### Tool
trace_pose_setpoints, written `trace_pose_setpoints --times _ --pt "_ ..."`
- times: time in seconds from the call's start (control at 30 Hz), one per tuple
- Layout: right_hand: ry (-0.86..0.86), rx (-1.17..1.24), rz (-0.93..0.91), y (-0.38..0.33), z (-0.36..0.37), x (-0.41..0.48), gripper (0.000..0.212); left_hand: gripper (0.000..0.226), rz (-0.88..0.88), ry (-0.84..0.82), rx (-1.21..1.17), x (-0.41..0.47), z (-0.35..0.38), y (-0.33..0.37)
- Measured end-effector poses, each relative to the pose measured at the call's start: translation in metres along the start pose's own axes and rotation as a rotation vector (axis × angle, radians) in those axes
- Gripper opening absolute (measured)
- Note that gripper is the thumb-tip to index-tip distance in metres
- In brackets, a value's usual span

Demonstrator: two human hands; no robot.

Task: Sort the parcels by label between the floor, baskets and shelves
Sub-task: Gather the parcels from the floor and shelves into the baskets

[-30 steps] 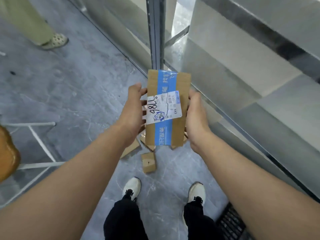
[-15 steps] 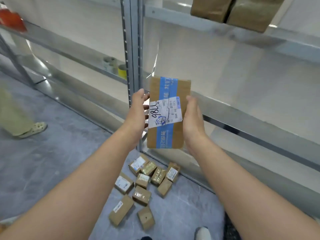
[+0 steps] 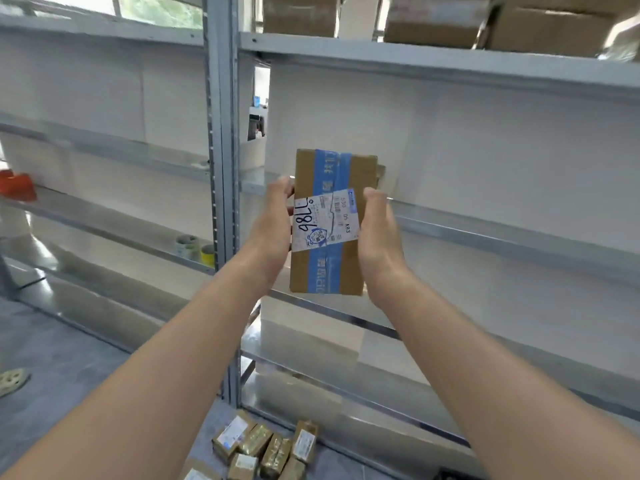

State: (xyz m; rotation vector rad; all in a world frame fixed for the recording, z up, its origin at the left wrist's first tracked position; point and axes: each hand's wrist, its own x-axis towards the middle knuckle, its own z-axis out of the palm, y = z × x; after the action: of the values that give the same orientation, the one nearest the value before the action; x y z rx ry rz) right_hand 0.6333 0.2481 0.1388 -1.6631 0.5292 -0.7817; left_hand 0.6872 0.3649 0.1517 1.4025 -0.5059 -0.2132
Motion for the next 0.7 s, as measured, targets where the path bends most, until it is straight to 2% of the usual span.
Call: trace_pose_setpoints --times 0.07,0.17,0.27,0.43,0.53,0.7 --pt "0.006 0.015 -0.033 -0.023 -0.027 -0.009 0.072 0.050 0.024 -0.020 -0.005 -0.016 0.022 0.025" --pt "0.022 0.049 -0.090 -0.052 -0.071 -0.024 0.056 0.051 0.079 -0.068 0.008 -0.037 0.055 0.058" --pt "0.046 0.056 -0.139 -0.073 -0.112 -0.033 0.050 0.052 0.121 -0.099 0.002 -0.056 0.085 0.087" --pt "0.116 0.039 -0.178 -0.105 -0.161 -0.044 0.064 0.063 0.148 -0.202 -0.004 -0.078 0.126 0.119" --pt "0.174 0.016 -0.192 -0.118 -0.181 -0.050 0.060 0.073 0.159 -0.261 -0.012 -0.085 0.140 0.133" --pt "0.317 0.003 -0.189 -0.125 -0.198 -0.057 0.058 0.068 0.151 -0.379 -0.036 -0.079 0.155 0.138"
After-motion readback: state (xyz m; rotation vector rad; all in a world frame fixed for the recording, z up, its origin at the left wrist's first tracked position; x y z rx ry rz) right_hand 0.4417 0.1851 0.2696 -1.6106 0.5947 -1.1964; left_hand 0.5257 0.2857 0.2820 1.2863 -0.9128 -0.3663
